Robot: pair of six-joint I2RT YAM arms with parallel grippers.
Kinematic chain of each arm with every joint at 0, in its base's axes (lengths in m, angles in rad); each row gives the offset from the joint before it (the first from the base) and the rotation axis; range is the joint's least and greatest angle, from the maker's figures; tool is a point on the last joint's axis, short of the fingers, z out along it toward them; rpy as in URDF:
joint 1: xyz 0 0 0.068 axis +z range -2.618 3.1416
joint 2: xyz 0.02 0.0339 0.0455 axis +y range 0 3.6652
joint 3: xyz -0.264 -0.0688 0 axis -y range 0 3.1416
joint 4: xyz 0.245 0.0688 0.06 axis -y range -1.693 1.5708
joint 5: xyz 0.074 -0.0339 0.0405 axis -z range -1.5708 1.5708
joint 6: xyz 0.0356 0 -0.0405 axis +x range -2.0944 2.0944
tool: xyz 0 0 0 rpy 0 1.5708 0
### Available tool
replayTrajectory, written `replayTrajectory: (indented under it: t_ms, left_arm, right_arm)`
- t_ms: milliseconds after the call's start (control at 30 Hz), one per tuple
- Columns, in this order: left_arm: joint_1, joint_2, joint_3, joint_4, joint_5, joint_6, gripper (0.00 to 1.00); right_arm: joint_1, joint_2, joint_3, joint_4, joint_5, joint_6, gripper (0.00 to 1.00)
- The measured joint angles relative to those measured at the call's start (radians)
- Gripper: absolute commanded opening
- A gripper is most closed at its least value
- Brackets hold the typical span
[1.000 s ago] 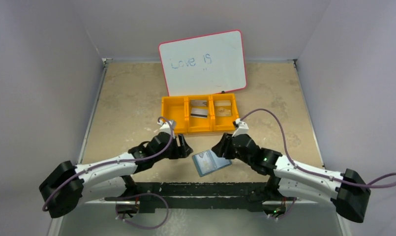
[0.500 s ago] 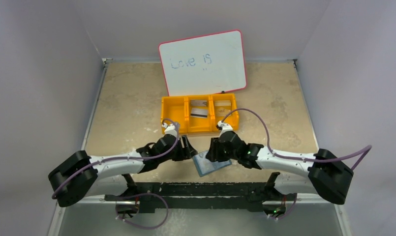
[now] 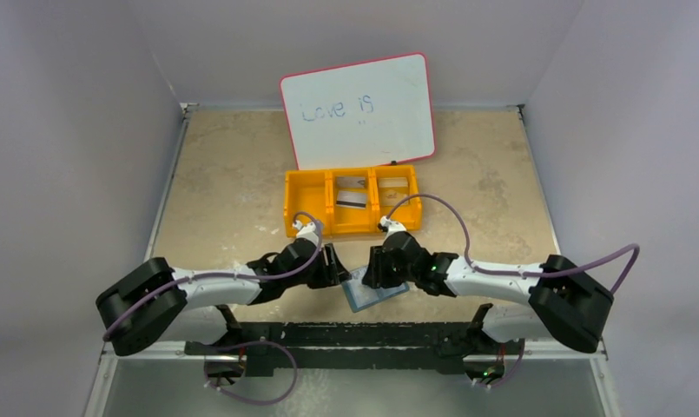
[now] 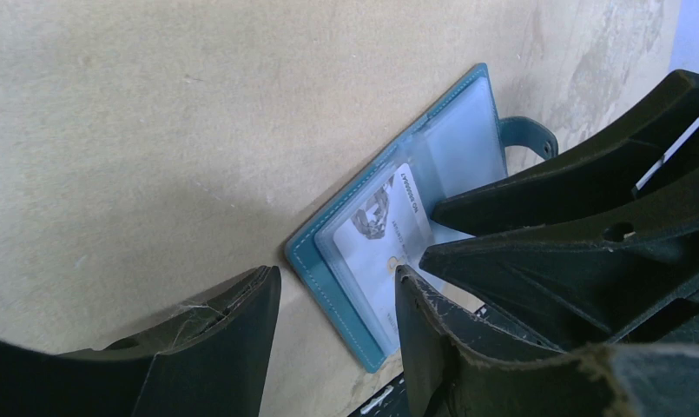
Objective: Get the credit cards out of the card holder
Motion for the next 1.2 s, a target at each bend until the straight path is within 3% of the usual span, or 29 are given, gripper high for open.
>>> replayTrajectory:
  t_ms: [267,633,900,1200]
  left_arm:
    - [-0.008,0.041,0.005,0.043,0.029,0.000,0.44]
    - [-0.006,0.108,0.051,0.031,0.000,0.026,0.25]
    - [0.003,0.172,0.105,0.021,-0.048,0.072,0.00]
    - [-0.003,0.156,0.104,-0.007,-0.074,0.072,0.00]
  right_arm:
    - [0.000,0.027,-0.004,0.025,-0.010,0.024,0.39]
    - [-0.009,0.029,-0.028,0.069,0.003,0.082,0.32]
    - [-0.016,0.026,-0.061,0.114,-0.006,0.111,0.19]
    - [-0.013,-0.050,-0.164,0.201,-0.002,0.267,0.14]
